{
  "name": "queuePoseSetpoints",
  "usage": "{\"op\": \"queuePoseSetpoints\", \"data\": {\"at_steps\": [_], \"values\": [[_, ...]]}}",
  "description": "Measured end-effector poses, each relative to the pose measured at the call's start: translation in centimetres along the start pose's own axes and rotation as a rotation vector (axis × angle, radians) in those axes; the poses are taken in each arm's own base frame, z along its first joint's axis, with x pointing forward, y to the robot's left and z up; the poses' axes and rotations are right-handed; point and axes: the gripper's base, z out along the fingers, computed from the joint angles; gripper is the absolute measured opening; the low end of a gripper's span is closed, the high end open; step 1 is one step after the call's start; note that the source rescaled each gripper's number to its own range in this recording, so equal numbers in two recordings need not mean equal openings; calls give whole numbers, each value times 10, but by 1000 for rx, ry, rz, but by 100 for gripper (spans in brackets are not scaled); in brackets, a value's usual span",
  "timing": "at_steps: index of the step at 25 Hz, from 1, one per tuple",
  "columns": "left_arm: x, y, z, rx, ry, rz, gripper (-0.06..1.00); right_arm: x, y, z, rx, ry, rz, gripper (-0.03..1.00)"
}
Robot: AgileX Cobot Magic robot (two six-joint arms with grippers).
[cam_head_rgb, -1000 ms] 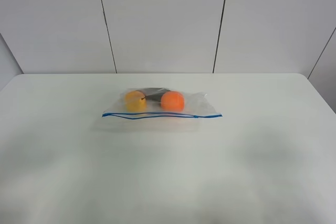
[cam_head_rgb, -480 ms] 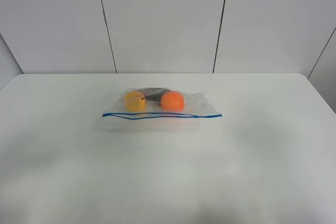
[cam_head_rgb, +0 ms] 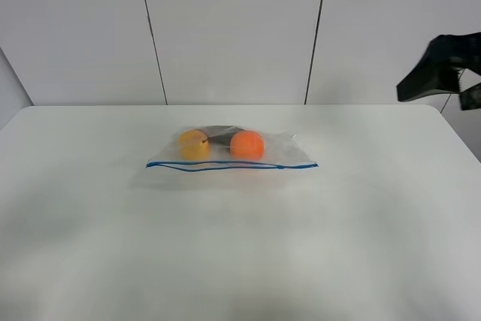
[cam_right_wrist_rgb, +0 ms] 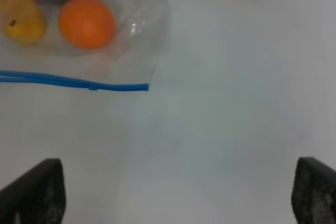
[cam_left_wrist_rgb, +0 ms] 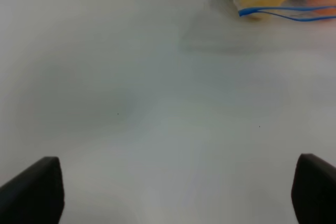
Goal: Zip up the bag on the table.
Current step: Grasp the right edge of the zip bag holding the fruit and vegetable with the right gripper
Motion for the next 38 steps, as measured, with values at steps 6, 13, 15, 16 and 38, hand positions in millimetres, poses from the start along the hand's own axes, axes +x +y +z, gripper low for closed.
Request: {"op": "queuePoseSetpoints", "data": {"at_steps": [6,13,15,16,38], "values": [[0,0,0,0,0,0,100,-28,-12,103,-106,226,83,98],[0,0,0,0,0,0,100,-15,-22,206,-294,437,210,93],[0,0,0,0,0,0,100,-12,-27,226,-358,458,274,92],[0,0,0,0,0,0,100,-11,-30,235,-390,467,305,92],[0,0,0,0,0,0,100,8,-34,287,-659,560,518,52]]}}
